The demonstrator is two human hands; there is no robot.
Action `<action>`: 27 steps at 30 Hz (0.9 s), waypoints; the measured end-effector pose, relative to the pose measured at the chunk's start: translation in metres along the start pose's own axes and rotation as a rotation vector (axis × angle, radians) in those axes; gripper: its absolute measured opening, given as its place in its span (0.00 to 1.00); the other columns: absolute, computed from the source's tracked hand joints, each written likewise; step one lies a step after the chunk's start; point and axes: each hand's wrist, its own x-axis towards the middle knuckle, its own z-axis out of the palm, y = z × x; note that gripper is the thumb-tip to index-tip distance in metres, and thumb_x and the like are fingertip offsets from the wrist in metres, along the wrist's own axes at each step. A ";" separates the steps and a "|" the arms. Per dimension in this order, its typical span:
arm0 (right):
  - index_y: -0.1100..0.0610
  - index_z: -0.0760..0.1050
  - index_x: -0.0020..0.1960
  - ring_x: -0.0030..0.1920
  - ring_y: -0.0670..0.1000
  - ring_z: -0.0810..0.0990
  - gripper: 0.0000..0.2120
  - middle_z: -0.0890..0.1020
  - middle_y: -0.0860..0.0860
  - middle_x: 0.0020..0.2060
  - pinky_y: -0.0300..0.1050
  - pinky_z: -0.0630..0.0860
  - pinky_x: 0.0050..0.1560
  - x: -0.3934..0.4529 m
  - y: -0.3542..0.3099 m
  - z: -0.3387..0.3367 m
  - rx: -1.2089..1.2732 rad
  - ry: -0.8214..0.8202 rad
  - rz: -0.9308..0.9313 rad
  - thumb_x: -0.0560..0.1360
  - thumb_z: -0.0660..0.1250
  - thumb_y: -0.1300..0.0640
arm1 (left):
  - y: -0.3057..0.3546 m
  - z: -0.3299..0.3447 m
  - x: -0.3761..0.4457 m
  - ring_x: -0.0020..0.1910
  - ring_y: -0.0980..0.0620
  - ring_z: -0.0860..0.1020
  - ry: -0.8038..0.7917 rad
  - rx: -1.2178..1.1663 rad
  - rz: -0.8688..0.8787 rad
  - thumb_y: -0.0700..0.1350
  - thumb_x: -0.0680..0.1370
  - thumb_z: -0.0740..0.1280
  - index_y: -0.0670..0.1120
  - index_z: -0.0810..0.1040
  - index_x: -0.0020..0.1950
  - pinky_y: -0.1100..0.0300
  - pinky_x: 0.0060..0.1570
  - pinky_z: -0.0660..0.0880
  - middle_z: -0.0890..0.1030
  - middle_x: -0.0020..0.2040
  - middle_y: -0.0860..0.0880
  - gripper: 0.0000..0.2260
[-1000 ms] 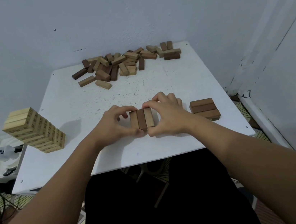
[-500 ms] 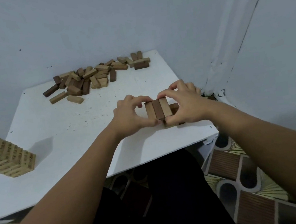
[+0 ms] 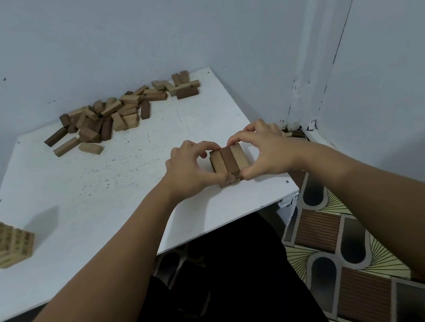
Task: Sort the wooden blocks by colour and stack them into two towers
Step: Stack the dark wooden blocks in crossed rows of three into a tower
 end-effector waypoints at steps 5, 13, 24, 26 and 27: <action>0.31 0.66 0.69 0.69 0.53 0.59 0.33 0.62 0.46 0.66 0.52 0.59 0.68 0.001 0.003 -0.001 0.027 -0.037 0.005 0.69 0.76 0.45 | 0.000 0.002 -0.001 0.62 0.51 0.67 -0.032 -0.015 -0.019 0.69 0.58 0.77 0.66 0.77 0.62 0.42 0.69 0.67 0.72 0.56 0.59 0.33; 0.32 0.58 0.76 0.74 0.54 0.59 0.43 0.61 0.47 0.71 0.54 0.62 0.68 -0.001 0.009 -0.002 0.069 -0.087 0.018 0.68 0.78 0.44 | -0.017 -0.009 -0.011 0.66 0.52 0.69 -0.144 -0.183 -0.090 0.60 0.60 0.86 0.65 0.69 0.74 0.53 0.63 0.70 0.71 0.65 0.56 0.45; 0.29 0.67 0.68 0.73 0.51 0.60 0.36 0.64 0.46 0.67 0.58 0.63 0.73 0.000 0.013 -0.002 0.183 -0.095 0.027 0.67 0.81 0.40 | -0.021 -0.008 -0.012 0.61 0.55 0.72 -0.146 -0.356 -0.104 0.51 0.65 0.85 0.63 0.80 0.64 0.60 0.56 0.70 0.75 0.62 0.54 0.30; 0.29 0.67 0.69 0.73 0.52 0.60 0.36 0.64 0.46 0.67 0.59 0.63 0.73 0.000 0.013 -0.001 0.190 -0.098 0.025 0.67 0.81 0.40 | -0.022 -0.007 -0.012 0.61 0.55 0.72 -0.148 -0.376 -0.101 0.50 0.66 0.84 0.62 0.80 0.64 0.60 0.56 0.70 0.75 0.62 0.53 0.28; 0.29 0.67 0.69 0.73 0.52 0.60 0.36 0.64 0.46 0.67 0.60 0.63 0.73 0.001 0.013 -0.001 0.195 -0.098 0.025 0.66 0.81 0.40 | -0.023 -0.007 -0.012 0.61 0.55 0.72 -0.149 -0.381 -0.101 0.49 0.67 0.84 0.62 0.80 0.64 0.61 0.55 0.69 0.75 0.62 0.53 0.28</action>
